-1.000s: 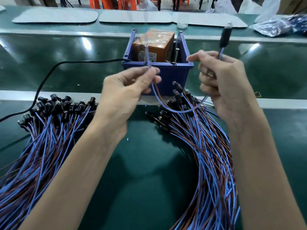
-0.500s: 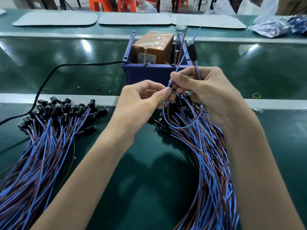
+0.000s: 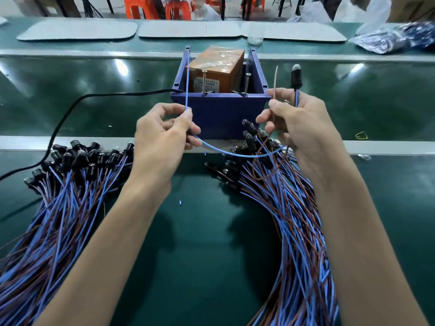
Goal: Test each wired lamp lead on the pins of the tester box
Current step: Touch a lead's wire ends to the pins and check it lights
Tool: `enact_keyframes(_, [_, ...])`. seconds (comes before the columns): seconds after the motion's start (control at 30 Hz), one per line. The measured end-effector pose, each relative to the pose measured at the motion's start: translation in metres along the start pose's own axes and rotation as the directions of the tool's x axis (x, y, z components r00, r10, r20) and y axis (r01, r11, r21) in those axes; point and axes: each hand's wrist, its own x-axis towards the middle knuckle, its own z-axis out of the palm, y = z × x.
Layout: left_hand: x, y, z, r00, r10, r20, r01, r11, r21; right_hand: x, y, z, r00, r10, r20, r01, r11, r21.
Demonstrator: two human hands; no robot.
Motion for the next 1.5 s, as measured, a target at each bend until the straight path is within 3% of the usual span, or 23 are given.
enact_keyframes(0.43, [0.006,-0.013,0.000,0.990,-0.133,-0.036,0.133,0.991,0.005,0.007,0.009,-0.003,0.996,0.056,-0.067,-0.058,0.998,-0.037])
enact_keyframes(0.9, [0.008,-0.020,0.000,1.000,0.000,0.014,-0.002,0.993,0.121,0.007,0.011,-0.001,0.999,0.053,0.011,-0.053,0.998,-0.042])
enact_keyframes(1.5, [0.006,-0.018,0.004,0.998,-0.027,0.050,0.023,0.997,0.074,0.008,0.012,-0.003,0.999,0.011,0.032,-0.010,1.000,-0.029])
